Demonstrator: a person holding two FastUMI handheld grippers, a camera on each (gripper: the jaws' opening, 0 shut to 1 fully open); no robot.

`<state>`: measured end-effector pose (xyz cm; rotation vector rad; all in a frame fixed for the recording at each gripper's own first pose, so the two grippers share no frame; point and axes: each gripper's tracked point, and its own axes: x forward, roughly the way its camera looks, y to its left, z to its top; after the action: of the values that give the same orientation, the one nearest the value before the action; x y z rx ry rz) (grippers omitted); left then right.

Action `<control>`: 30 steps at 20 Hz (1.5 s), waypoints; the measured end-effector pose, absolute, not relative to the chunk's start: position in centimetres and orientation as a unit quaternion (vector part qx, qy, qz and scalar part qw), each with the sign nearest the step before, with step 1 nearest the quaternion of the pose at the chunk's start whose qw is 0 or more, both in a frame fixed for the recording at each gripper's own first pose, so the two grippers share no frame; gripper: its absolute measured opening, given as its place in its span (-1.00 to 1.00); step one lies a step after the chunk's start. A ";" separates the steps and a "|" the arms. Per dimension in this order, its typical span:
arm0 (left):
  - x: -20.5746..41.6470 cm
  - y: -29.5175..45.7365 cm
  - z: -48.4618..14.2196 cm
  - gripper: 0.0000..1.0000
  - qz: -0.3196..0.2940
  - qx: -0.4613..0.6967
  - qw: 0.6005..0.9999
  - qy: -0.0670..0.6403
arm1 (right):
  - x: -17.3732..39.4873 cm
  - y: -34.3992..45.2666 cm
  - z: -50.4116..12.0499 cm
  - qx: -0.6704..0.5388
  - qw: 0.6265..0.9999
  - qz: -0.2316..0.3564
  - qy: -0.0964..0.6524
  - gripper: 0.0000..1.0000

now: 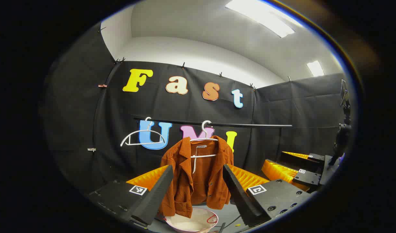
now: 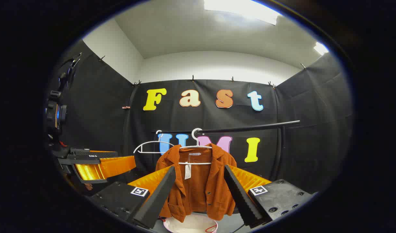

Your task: Grasp the clothes on the hanger with both hands and then place them into the laundry hamper below.

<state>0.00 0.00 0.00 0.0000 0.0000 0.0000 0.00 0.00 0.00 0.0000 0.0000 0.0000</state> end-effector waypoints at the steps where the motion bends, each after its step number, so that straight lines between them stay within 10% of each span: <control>1: 0.0 0.0 0.0 0.94 0.000 0.002 1.000 0.000 | 0.0 -0.1 0.0 0.001 1.000 -0.002 0.000 0.94; 30: -0.1 0.2 -0.2 0.94 -0.025 0.001 1.000 0.003 | -0.5 0.6 -0.4 0.003 1.000 -0.016 0.006 0.94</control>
<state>-0.06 0.23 -0.22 0.0020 0.0050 -0.0500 -0.53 0.63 -0.39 0.0067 0.0128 -0.0323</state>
